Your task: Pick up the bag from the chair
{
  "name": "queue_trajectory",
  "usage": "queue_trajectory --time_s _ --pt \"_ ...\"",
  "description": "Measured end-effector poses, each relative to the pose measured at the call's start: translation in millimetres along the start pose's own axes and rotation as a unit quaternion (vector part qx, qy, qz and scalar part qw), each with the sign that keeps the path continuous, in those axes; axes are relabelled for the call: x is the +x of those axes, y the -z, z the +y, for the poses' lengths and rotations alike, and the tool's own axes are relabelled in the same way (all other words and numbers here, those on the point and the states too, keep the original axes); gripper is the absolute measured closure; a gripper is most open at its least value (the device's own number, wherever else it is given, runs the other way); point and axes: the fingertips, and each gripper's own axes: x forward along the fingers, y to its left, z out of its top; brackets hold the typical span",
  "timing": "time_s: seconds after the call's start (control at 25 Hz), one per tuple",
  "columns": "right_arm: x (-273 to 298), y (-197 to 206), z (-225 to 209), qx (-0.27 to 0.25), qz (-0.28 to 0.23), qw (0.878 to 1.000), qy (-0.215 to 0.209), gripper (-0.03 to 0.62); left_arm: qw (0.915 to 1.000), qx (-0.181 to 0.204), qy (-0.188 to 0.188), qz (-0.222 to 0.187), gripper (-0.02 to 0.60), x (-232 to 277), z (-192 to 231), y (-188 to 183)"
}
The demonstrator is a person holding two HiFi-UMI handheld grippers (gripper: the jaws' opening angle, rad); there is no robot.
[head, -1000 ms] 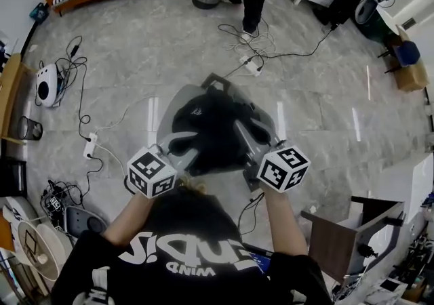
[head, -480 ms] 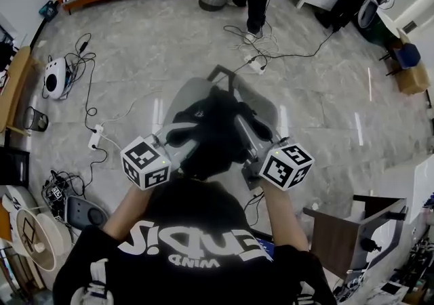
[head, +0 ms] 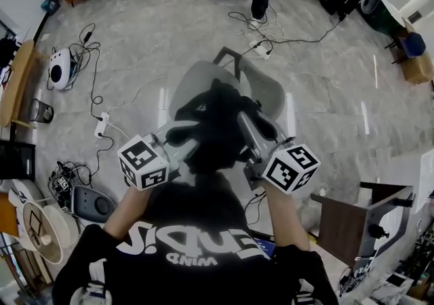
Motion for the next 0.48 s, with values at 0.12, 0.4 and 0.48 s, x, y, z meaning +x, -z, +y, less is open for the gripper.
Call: queue_trajectory --time_s 0.12,0.4,0.48 --pt "-14 10 24 -0.005 -0.015 1.000 0.002 0.543 0.9999 0.006 0.014 -0.002 0.558 -20 -18 6" --pt "-44 46 101 -0.015 -0.053 0.998 0.028 0.543 0.9987 0.021 0.042 -0.019 0.558 -91 -62 22" --pt "-55 62 122 -0.013 -0.055 0.998 0.035 0.543 0.9983 0.026 0.048 -0.020 0.558 -111 -77 31"
